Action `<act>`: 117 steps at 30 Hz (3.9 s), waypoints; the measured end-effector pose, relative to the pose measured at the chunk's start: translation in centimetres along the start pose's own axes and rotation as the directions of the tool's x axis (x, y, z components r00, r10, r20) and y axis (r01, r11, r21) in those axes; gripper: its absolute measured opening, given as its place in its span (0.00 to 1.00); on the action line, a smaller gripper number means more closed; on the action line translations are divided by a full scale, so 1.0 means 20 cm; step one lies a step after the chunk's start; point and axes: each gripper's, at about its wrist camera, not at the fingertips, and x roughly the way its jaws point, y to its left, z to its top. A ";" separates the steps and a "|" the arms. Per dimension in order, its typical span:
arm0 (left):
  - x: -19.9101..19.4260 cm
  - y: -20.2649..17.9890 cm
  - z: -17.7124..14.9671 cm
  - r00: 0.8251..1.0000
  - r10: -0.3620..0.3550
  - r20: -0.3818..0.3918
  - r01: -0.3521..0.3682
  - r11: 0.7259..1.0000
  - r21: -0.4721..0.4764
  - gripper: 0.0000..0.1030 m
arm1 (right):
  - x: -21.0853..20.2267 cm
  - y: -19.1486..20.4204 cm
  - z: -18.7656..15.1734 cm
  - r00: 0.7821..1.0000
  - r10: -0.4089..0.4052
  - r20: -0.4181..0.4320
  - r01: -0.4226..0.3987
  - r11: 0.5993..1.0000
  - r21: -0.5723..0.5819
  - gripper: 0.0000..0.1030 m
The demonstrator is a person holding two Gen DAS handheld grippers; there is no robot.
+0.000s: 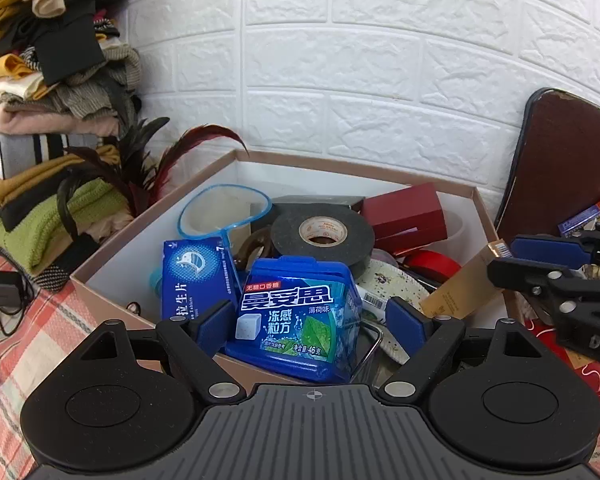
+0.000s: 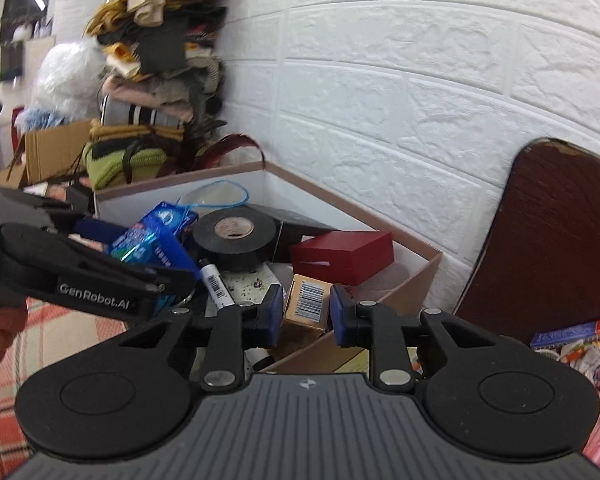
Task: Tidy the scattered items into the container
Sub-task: 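Lower both boxes into the cardboard box and open both tools, then withdraw both tools from the cardboard box back over the bed, then grasp the large red gift box with both tools from its sides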
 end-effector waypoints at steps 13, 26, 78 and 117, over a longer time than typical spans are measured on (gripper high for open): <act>0.00 0.03 0.00 0.999 0.036 0.011 -0.036 0.999 0.011 0.87 | 0.16 -0.18 0.07 0.985 -0.145 0.092 0.138 0.987 0.077 0.40; -0.13 -0.02 -0.01 0.997 0.045 0.055 -0.043 0.999 -0.030 1.00 | -0.03 -0.21 -0.04 0.990 -0.122 0.066 0.114 0.986 0.120 0.92; -0.07 -0.79 -0.48 0.957 -0.291 -0.009 0.285 0.927 0.245 0.84 | -0.58 -0.27 -0.85 0.994 -0.109 -0.003 0.109 0.987 0.116 0.86; -0.39 -0.82 -0.71 0.940 -0.335 -0.069 0.340 0.899 0.277 0.64 | -0.79 -0.09 -0.91 0.992 -0.112 -0.066 0.113 0.994 0.012 0.45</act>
